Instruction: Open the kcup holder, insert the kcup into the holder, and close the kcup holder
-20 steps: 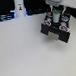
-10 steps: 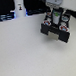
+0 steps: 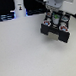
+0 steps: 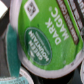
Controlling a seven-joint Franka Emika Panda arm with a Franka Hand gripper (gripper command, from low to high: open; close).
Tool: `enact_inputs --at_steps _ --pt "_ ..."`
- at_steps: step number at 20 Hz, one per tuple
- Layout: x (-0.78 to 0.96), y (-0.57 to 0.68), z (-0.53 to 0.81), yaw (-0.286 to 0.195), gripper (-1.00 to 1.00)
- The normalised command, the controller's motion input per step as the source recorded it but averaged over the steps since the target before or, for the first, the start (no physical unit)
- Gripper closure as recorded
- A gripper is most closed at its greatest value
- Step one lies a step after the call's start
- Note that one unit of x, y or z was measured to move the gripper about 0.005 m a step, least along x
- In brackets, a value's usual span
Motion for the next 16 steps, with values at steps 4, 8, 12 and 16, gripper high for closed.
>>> enact_inputs --at_steps 4,8,12,16 --pt "0.03 0.14 -0.01 0.038 -1.0" --pt "0.06 0.09 0.16 0.036 -1.0" --pt "0.12 0.04 0.27 0.046 -1.0" --pt "0.32 -0.11 0.46 0.106 -1.0"
